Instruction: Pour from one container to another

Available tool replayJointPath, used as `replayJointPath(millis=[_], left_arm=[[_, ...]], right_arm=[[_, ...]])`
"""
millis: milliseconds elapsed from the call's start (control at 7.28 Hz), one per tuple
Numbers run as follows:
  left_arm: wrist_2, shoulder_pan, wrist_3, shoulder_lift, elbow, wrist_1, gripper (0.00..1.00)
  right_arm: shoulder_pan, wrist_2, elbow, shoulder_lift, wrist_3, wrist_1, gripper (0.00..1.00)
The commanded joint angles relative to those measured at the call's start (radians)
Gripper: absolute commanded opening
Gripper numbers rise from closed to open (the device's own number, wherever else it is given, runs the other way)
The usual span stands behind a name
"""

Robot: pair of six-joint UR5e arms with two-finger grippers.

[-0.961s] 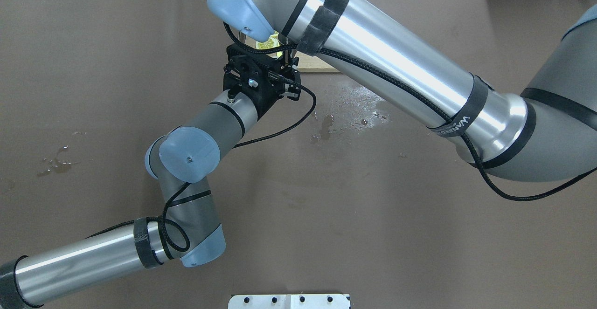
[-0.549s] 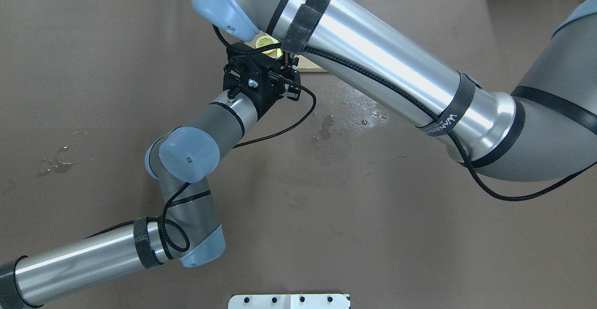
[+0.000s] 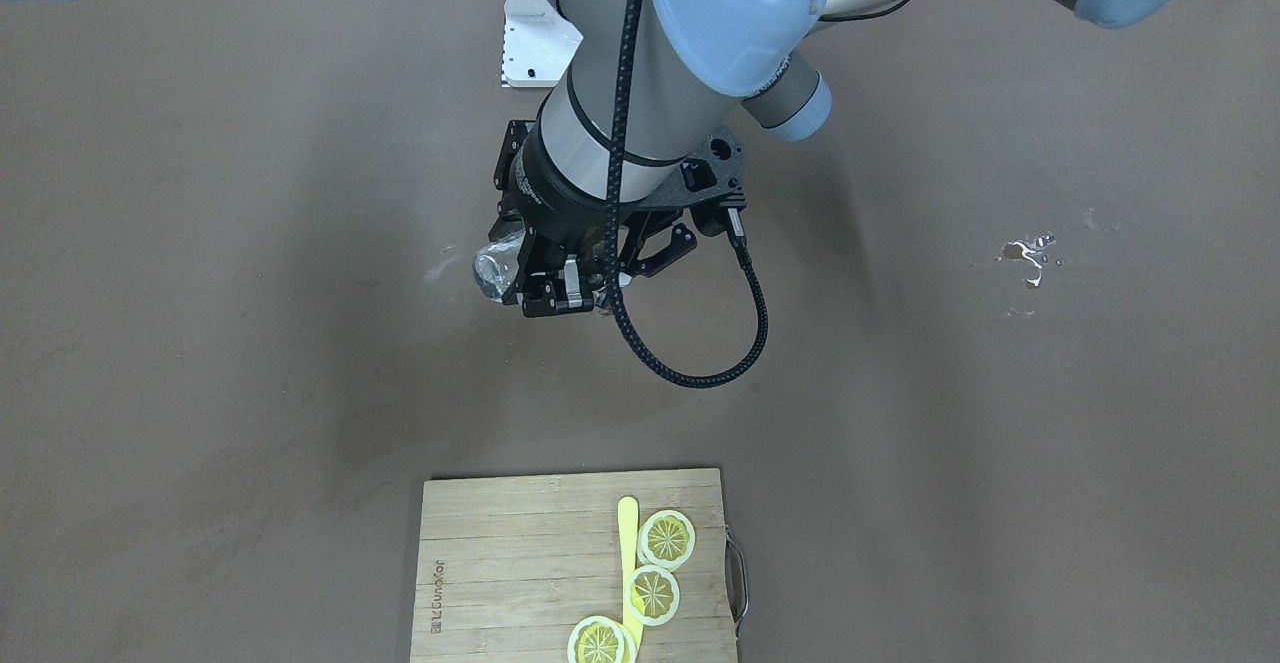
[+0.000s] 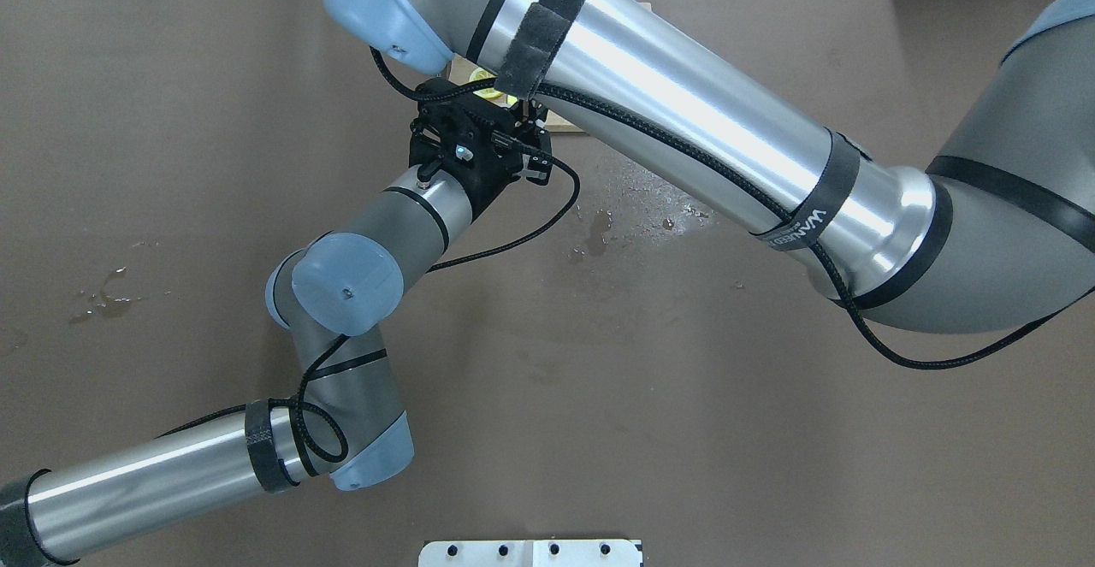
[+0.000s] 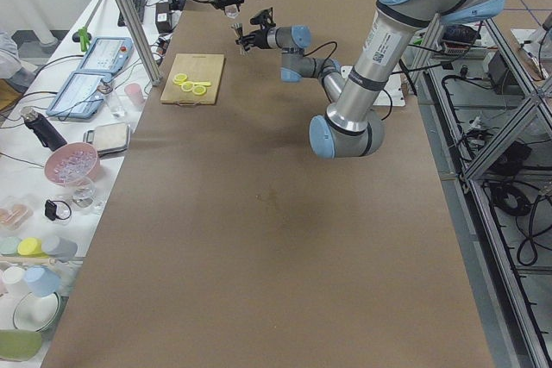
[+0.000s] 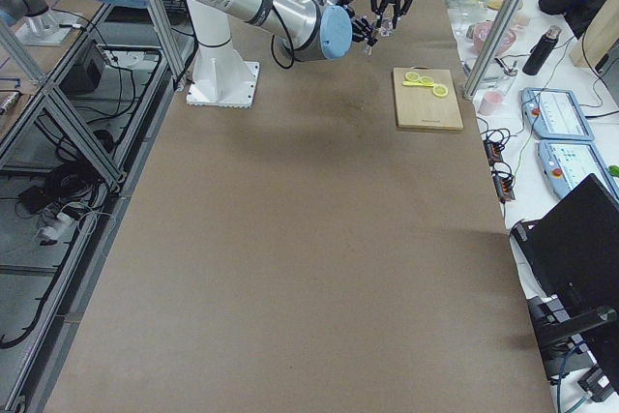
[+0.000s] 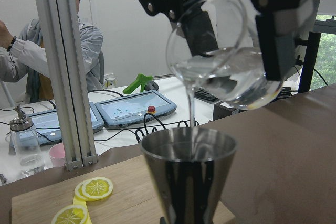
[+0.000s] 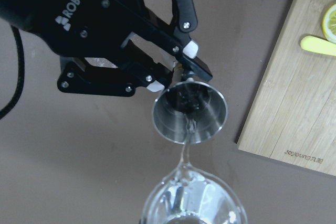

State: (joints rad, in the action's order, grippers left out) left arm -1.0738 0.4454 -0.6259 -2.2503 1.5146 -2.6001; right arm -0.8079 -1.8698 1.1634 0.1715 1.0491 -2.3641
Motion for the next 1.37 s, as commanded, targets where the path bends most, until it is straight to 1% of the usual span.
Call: replayJointPath(millis=[0, 549, 687, 961, 1236], left_arm=[[0.000, -0.001, 0.000, 0.000, -0.001, 0.000, 0.00], [0.000, 0.001, 0.000, 0.000, 0.001, 0.000, 0.00], [0.002, 0.001, 0.000, 0.002, -0.001, 0.000, 0.00], [0.002, -0.001, 0.000, 0.002, 0.001, 0.000, 0.00], [0.002, -0.001, 0.000, 0.002, -0.001, 0.000, 0.00]], right_arm=[[0.012, 0.006, -0.008, -0.003, 0.002, -0.003, 0.00], [0.012, -0.006, -0.005, 0.000, 0.002, 0.008, 0.00], [0.009, -0.024, 0.004, 0.006, 0.000, 0.029, 0.00], [-0.014, -0.090, 0.018, 0.020, 0.000, 0.063, 0.00], [-0.059, -0.153, 0.071, 0.058, -0.001, 0.072, 0.00]])
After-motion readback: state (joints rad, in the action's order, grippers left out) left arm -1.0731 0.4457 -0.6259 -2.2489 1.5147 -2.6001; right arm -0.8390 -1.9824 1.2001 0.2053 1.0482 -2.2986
